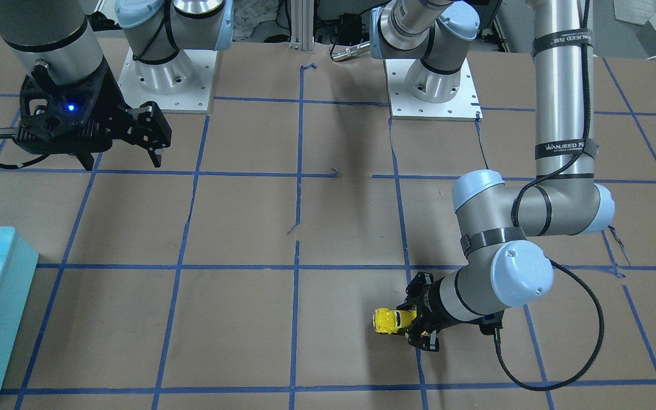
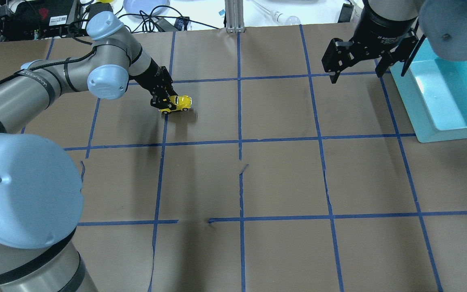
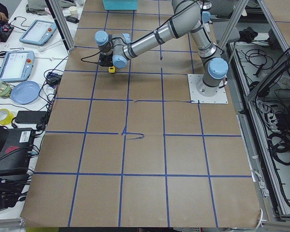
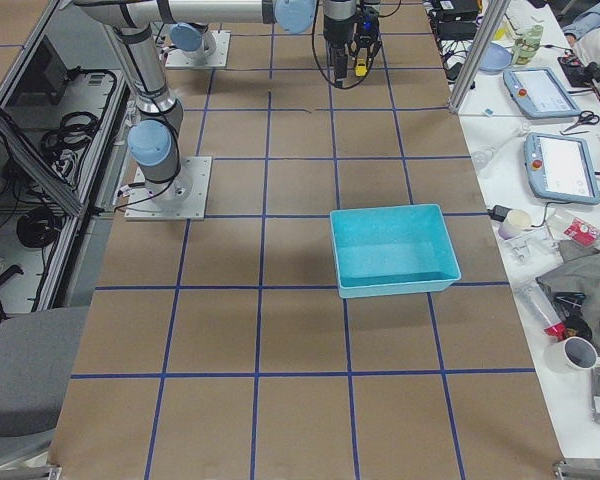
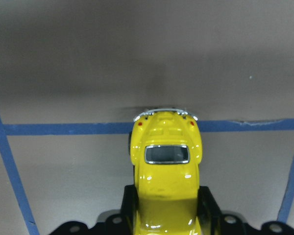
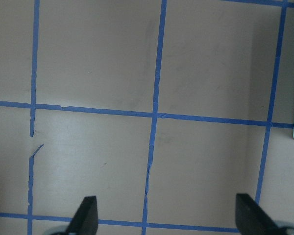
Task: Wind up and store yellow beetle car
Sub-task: 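Press the car down and drag it backward with the left gripper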
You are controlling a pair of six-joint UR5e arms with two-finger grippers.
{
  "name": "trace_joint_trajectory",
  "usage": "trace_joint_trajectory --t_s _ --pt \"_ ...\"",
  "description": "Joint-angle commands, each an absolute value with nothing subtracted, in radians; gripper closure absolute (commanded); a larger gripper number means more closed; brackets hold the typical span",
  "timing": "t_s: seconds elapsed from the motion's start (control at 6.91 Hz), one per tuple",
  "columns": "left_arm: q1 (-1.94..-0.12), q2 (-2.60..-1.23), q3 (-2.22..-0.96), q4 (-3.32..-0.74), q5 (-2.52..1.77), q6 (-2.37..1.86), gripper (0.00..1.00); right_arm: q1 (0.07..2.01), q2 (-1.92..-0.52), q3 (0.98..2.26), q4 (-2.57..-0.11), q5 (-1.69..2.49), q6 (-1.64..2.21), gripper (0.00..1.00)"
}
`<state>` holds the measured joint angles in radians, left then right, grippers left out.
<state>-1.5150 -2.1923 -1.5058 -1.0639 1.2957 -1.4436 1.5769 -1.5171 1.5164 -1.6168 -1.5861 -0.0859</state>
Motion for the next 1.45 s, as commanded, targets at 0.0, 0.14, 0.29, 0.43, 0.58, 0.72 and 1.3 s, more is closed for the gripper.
trace_joint_trajectory --t_s 0.0,0.14,0.29,0.43,0.58,0.72,1.3 --pt "-1.514 -2.204 -1.505 -1.062 1.302 -1.416 1.0 1.577 -1.517 1.517 -1.617 -1.586 -0.086 0.0" --pt "-1.514 -2.216 -1.505 -1.062 1.311 -1.416 1.0 1.577 -1.517 1.517 -1.617 -1.586 -0.086 0.0" --pt "-1.513 -2.223 -1.505 -1.062 1.315 -1.416 1.0 1.577 -1.517 1.517 -1.617 -1.586 -0.086 0.0" --pt "-1.508 -2.221 -1.5 -1.062 1.343 -1.416 1.0 1.577 -1.517 1.517 -1.617 -1.586 -0.086 0.0" --pt "-1.49 -2.221 -1.502 -1.062 1.367 -1.414 1.0 1.577 -1.517 1.517 -1.617 -1.586 -0.086 0.0" --pt "-1.471 -2.217 -1.5 -1.062 1.367 -1.414 1.0 1.577 -1.517 1.517 -1.617 -1.586 -0.086 0.0" --pt "-1.418 -2.214 -1.503 -1.063 1.367 -1.407 1.0 1.577 -1.516 1.517 -1.617 -1.586 -0.086 0.0"
